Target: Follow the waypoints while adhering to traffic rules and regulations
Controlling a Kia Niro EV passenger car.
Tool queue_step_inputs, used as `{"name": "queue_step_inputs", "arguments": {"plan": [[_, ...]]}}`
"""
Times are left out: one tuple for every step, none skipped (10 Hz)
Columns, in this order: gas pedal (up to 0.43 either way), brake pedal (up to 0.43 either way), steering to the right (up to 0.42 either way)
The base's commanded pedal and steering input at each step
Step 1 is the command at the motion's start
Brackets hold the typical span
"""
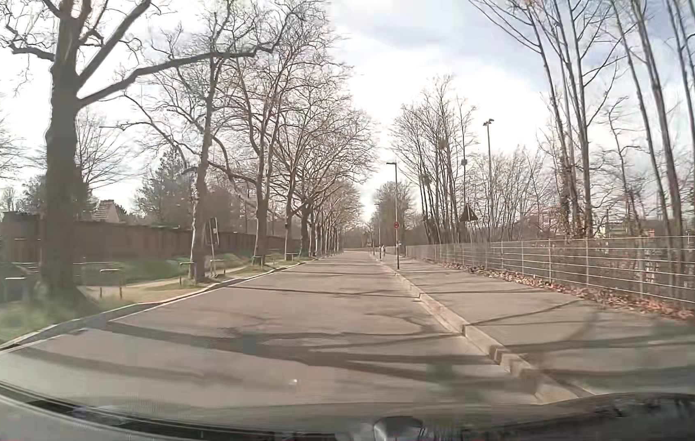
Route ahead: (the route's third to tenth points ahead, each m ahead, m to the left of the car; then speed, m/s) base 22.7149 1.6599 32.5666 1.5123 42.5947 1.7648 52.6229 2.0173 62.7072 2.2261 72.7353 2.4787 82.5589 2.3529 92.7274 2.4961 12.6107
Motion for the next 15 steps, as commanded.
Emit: {"name": "queue_step_inputs", "arguments": {"plan": [[0.118,0.000,0.000],[0.118,0.000,0.000],[0.118,0.000,-0.001],[0.118,0.000,-0.001],[0.118,0.000,0.000],[0.118,0.000,-0.001],[0.118,0.000,-0.001],[0.118,0.000,-0.001],[0.118,0.000,-0.001],[0.118,0.000,-0.001],[0.118,0.000,-0.001],[0.118,0.000,-0.001],[0.118,0.000,-0.001],[0.118,0.000,-0.001],[0.118,0.000,-0.001]]}}
